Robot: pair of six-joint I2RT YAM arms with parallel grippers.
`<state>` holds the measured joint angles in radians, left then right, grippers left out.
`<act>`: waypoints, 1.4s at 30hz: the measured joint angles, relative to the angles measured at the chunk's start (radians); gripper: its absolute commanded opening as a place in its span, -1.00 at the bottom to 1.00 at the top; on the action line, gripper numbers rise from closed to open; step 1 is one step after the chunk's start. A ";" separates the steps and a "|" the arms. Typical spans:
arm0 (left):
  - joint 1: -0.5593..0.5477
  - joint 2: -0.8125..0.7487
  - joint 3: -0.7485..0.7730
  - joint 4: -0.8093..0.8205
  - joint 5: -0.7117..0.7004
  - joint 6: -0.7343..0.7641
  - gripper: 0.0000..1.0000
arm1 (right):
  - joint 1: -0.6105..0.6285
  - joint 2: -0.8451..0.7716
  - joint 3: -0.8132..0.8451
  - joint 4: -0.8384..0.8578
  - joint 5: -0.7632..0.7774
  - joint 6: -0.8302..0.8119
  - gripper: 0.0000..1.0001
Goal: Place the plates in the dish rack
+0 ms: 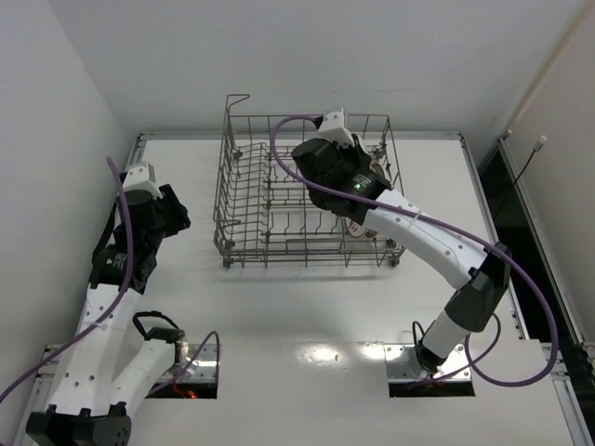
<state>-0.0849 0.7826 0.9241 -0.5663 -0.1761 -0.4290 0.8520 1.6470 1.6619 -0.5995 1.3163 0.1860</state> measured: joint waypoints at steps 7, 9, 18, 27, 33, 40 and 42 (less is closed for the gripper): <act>-0.023 0.028 0.000 0.000 0.000 0.000 -0.09 | -0.084 0.010 -0.111 -0.004 -0.100 0.057 -1.00; -0.031 0.029 0.000 0.000 0.000 0.002 -0.09 | -0.098 0.021 -0.126 0.006 -0.127 0.059 -1.00; -0.032 0.035 0.000 0.000 0.018 0.002 -0.09 | -0.126 0.077 -0.138 0.073 -0.189 0.020 -1.00; -0.032 0.036 0.000 0.000 0.031 0.002 -0.09 | -0.114 0.088 -0.179 0.179 -0.200 -0.077 -1.00; -0.032 0.035 0.000 0.000 0.031 0.002 -0.09 | -0.100 0.106 -0.183 0.211 -0.193 -0.109 -1.00; -0.032 0.035 0.000 0.000 0.031 0.002 -0.09 | -0.059 0.160 -0.182 0.215 -0.167 -0.122 -0.98; -0.032 0.035 0.000 0.000 0.031 0.002 -0.09 | -0.048 0.192 -0.182 0.193 -0.176 -0.103 -0.89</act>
<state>-0.1173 0.8181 0.9237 -0.5663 -0.1455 -0.4267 0.8036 1.8385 1.4799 -0.4065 1.1404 0.0830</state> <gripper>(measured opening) 0.455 0.084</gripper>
